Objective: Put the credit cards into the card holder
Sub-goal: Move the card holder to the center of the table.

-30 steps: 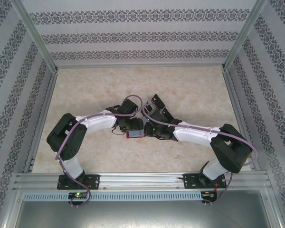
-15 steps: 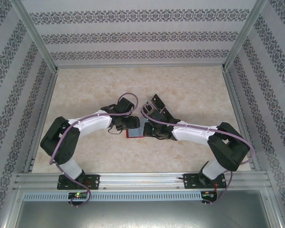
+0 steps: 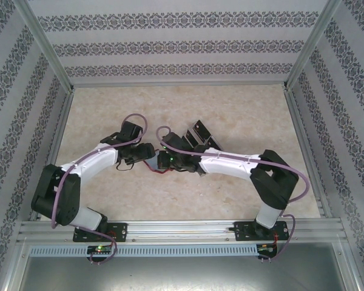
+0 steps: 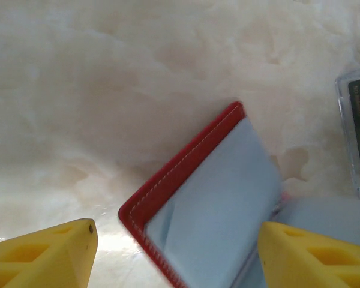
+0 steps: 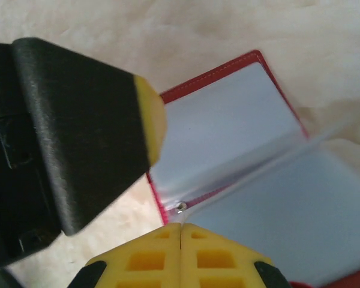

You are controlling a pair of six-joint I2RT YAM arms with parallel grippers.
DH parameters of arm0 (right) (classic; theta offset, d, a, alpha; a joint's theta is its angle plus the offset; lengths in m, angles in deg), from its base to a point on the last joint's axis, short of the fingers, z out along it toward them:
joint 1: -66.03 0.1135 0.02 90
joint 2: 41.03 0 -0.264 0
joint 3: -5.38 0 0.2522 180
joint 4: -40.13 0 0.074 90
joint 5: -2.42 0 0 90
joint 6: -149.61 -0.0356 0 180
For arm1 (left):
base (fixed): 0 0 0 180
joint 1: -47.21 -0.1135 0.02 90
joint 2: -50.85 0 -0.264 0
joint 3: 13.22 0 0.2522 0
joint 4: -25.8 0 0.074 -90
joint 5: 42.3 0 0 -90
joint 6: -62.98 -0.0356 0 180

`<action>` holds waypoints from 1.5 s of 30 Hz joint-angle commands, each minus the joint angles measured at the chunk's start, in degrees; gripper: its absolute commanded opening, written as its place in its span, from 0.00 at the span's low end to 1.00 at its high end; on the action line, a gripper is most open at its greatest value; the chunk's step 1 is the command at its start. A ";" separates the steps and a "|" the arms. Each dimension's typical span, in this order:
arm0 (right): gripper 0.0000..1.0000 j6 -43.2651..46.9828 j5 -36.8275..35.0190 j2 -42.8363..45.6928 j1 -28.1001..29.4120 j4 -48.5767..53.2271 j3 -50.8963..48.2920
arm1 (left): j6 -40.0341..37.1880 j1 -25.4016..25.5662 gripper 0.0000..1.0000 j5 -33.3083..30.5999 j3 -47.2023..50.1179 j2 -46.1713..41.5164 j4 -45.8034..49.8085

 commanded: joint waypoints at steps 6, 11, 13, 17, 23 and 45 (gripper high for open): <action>0.00 -2.00 1.84 -5.05 1.64 -0.13 4.73 | -2.94 -2.83 0.72 1.19 4.56 -4.80 2.30; 0.00 -2.72 1.45 -3.59 1.64 -0.76 -0.02 | -2.64 -2.79 0.72 1.89 6.49 -4.72 1.25; 0.00 -3.36 1.01 -2.79 1.63 -1.32 -2.84 | -2.27 -2.87 0.72 2.28 7.37 -4.74 0.64; 0.00 -4.14 0.05 -1.77 1.63 -2.23 -7.45 | -1.71 -2.66 0.71 3.12 8.55 -4.64 -0.39; 0.00 -4.92 -1.50 -0.79 1.59 -3.38 -11.47 | -1.46 -0.83 0.71 2.68 8.82 -4.08 -0.65; 0.00 -3.47 -1.77 -0.71 -0.49 -3.64 -11.90 | 0.16 7.11 0.71 0.84 6.46 4.53 -5.37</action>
